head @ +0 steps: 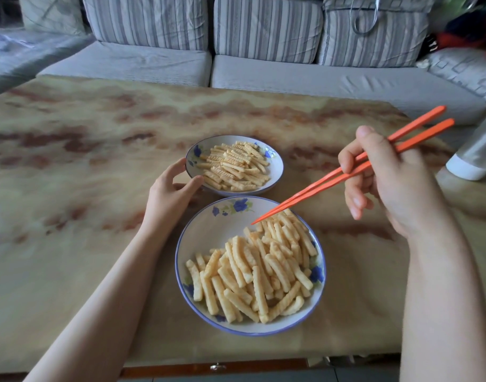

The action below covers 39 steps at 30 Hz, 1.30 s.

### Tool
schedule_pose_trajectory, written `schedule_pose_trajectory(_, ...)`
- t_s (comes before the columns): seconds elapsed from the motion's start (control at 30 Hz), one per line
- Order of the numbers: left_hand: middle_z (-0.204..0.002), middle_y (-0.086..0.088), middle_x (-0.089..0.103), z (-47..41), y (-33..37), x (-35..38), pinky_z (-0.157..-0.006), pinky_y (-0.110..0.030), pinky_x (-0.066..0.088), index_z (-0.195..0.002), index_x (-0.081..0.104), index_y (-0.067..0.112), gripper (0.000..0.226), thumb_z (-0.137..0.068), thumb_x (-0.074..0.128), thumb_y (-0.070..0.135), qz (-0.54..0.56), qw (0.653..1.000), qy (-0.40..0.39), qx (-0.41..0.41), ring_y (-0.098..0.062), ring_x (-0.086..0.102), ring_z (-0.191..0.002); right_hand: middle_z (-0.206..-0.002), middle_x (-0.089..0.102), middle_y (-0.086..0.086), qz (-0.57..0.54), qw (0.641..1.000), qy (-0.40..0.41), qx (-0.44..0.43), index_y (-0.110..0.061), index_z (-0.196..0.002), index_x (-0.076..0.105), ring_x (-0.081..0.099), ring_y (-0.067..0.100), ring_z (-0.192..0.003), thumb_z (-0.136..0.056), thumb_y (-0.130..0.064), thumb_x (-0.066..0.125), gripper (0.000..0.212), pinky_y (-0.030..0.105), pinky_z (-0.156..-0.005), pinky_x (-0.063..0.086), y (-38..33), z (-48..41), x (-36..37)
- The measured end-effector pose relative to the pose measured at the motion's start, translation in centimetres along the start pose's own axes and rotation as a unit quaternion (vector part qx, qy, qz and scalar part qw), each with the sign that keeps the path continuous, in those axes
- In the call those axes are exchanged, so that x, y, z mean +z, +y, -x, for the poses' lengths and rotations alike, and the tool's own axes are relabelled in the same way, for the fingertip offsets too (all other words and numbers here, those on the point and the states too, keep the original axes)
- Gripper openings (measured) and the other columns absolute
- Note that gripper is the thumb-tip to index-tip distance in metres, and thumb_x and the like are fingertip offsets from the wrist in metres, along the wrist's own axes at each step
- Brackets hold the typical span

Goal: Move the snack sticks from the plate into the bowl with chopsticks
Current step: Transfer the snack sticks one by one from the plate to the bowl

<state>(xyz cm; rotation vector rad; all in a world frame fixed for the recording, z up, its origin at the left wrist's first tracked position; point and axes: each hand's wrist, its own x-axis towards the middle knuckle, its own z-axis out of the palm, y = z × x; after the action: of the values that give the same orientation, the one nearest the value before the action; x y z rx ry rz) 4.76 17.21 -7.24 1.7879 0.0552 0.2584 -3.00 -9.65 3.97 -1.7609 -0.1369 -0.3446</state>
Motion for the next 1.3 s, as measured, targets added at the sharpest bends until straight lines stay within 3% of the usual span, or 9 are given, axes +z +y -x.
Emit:
schedule_pose_trajectory(0.2,-0.094,0.012,0.073,0.0,-0.1,0.0,-0.063,-0.012,0.053,-0.129,0.061,0.031,0.041,-0.090,0.068,0.022,0.004,1.000,0.000,-0.005,-0.003,0.070,-0.065,-0.045,0.041,0.017,0.012,1.000,0.005,-0.021,-0.019,-0.055,0.055,0.040,0.025,-0.026,-0.103,-0.027,0.036,0.053,0.024,-0.034,0.025,-0.9,0.5,-0.3)
schedule_pose_trajectory(0.3,-0.101,0.016,0.071,-0.1,-0.1,0.0,-0.064,-0.011,0.053,-0.130,0.060,0.030,0.042,-0.090,0.068,0.022,0.002,1.000,-0.001,0.001,-0.002,0.070,-0.065,-0.036,0.040,0.009,0.038,0.999,-0.002,-0.006,-0.012,-0.061,0.052,0.041,0.026,-0.026,-0.103,-0.029,0.035,0.048,0.023,-0.035,0.025,-0.8,0.6,-0.5)
schedule_pose_trajectory(0.53,-0.119,0.011,0.069,-0.1,-0.2,0.0,-0.064,-0.015,0.055,-0.134,0.058,0.027,0.044,-0.091,0.067,0.021,0.007,1.000,-0.003,0.006,-0.002,0.070,-0.067,-0.035,0.040,0.008,0.030,0.999,-0.026,0.012,-0.009,-0.065,0.050,0.041,0.026,-0.027,-0.103,-0.030,0.035,0.047,0.025,-0.036,0.026,0.0,0.3,0.5)
schedule_pose_trajectory(0.7,-0.113,0.017,0.067,0.0,-0.1,0.0,-0.062,-0.009,0.052,-0.133,0.058,0.026,0.043,-0.091,0.067,0.020,0.003,1.000,0.000,0.008,0.004,0.068,-0.066,-0.035,0.041,0.007,0.017,1.000,0.004,0.014,-0.011,-0.063,0.051,0.041,0.026,-0.028,-0.104,-0.028,0.033,0.048,0.028,-0.038,0.028,0.4,-0.1,1.4)
schedule_pose_trajectory(0.83,-0.116,0.011,0.070,0.1,0.0,-0.1,-0.069,-0.017,0.056,-0.134,0.058,0.028,0.044,-0.091,0.067,0.022,0.000,1.000,-0.002,0.001,-0.003,0.070,-0.068,-0.042,0.046,0.004,-0.051,0.996,0.079,-0.007,-0.021,-0.054,0.055,0.042,0.022,-0.028,-0.104,-0.025,0.034,0.054,0.027,-0.038,0.028,0.6,-0.3,2.3)
schedule_pose_trajectory(0.97,-0.107,0.014,0.070,0.1,0.1,0.0,-0.065,-0.015,0.055,-0.135,0.057,0.027,0.045,-0.091,0.067,0.021,0.002,1.000,0.000,-0.005,-0.003,0.070,-0.066,-0.034,0.043,0.003,-0.080,0.985,0.152,-0.011,-0.013,-0.062,0.050,0.044,0.020,-0.027,-0.104,-0.025,0.032,0.047,0.026,-0.039,0.024,1.1,-0.8,3.3)
schedule_pose_trajectory(1.17,-0.108,0.004,0.073,0.1,0.2,0.0,-0.079,-0.030,0.059,-0.133,0.059,0.029,0.045,-0.090,0.067,0.023,-0.008,1.000,0.001,-0.014,-0.012,0.072,-0.074,-0.035,0.046,0.003,-0.060,0.989,0.131,-0.013,-0.012,-0.065,0.052,0.046,0.021,-0.029,-0.105,-0.027,0.032,0.048,0.030,-0.040,0.025,2.2,-1.1,4.3)
schedule_pose_trajectory(1.3,-0.103,0.009,0.074,0.2,0.2,0.0,-0.083,-0.036,0.059,-0.131,0.059,0.031,0.044,-0.089,0.068,0.024,-0.011,1.000,0.002,-0.015,-0.015,0.073,-0.077,-0.035,0.045,0.004,-0.062,0.989,0.135,-0.020,-0.013,-0.064,0.053,0.045,0.021,-0.029,-0.104,-0.028,0.033,0.047,0.024,-0.038,0.026,1.6,-1.0,3.2)
